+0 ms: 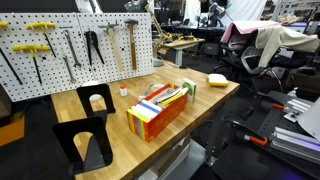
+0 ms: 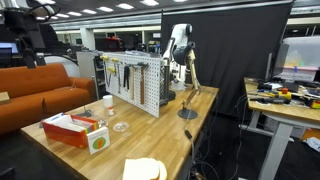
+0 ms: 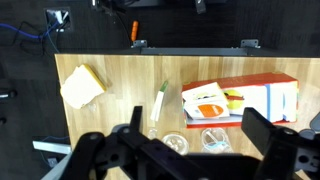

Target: Remove the spoon from the glass cup and put it in the box

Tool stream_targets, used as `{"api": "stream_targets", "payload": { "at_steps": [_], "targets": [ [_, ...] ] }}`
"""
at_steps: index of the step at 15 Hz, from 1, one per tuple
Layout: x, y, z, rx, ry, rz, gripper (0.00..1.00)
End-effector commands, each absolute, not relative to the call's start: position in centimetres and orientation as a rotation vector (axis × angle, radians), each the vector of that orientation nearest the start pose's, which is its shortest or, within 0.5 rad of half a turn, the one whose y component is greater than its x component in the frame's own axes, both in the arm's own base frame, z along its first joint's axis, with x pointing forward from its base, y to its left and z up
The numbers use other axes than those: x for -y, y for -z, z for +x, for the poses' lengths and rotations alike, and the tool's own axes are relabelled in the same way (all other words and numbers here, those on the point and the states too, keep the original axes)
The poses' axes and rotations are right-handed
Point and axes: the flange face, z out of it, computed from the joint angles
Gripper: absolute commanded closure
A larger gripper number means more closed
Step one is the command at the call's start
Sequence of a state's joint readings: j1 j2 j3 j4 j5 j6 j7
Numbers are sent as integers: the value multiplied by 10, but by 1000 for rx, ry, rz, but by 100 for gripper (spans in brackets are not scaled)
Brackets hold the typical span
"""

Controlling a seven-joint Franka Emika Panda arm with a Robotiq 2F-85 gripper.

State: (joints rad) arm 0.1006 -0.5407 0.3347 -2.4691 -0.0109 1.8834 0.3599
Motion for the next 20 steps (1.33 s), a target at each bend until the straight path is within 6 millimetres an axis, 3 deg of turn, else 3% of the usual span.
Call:
{"api": "stream_targets", "payload": {
  "at_steps": [1,2,3,5,9,13,16,20],
  "targets": [
    [-210,-437,377,362,51,-3413,0],
    [-222,-427,385,465,83,-3434,0],
    [-209,-434,367,339,76,-3410,0],
    [-215,-422,372,353,46,-3413,0],
    [-210,-434,370,330,88,-3411,0],
    [-220,-426,377,313,159,-3401,0],
    [-244,-406,391,349,275,-3370,0],
    [-272,-356,410,551,360,-3387,0]
  ]
}}
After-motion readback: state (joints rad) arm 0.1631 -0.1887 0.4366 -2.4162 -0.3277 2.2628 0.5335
